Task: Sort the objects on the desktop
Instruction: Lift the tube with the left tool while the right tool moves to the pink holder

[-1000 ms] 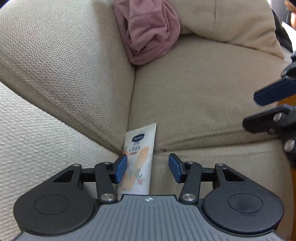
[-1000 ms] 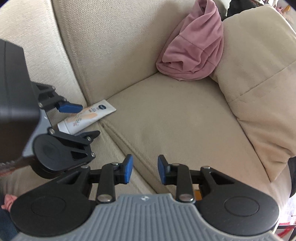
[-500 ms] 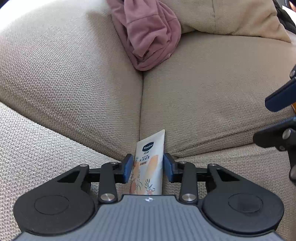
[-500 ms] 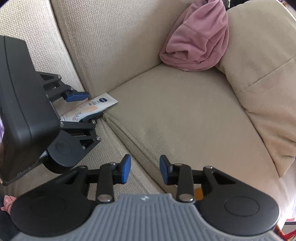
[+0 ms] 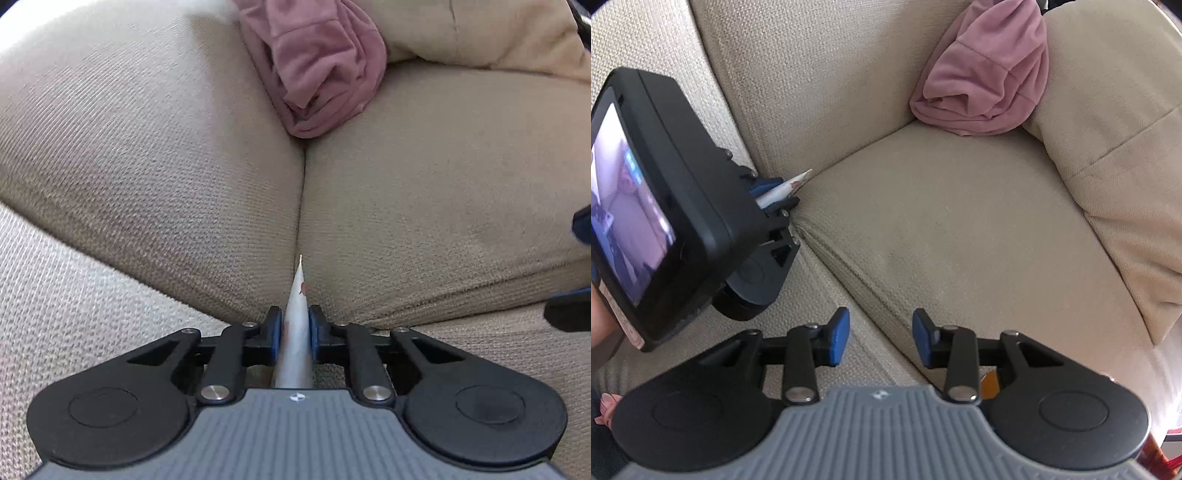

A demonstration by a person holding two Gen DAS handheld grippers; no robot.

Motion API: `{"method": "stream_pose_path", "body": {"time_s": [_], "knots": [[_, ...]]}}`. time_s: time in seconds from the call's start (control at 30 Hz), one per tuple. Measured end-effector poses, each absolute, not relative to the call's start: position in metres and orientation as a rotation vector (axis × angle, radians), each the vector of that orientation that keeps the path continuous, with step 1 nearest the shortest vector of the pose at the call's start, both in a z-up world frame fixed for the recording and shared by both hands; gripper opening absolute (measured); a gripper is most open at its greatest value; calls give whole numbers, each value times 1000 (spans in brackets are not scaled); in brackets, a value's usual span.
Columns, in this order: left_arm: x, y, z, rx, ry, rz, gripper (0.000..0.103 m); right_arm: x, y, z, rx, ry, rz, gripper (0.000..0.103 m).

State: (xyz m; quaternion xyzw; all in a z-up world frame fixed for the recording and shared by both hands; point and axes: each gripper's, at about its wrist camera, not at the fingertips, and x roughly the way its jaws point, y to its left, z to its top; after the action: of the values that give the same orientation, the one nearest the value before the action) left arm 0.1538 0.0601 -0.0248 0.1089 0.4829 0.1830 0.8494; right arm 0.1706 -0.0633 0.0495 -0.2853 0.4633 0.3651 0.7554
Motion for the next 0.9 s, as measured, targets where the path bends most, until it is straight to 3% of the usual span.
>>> {"method": "stream_pose_path", "body": {"time_s": [0.37, 0.9], "knots": [[84, 79, 29, -76, 922, 329, 17, 156, -75, 54, -601, 988, 818, 40], [-9, 83, 54, -434, 852, 204, 17, 77, -94, 74, -596, 976, 1020, 38]]}}
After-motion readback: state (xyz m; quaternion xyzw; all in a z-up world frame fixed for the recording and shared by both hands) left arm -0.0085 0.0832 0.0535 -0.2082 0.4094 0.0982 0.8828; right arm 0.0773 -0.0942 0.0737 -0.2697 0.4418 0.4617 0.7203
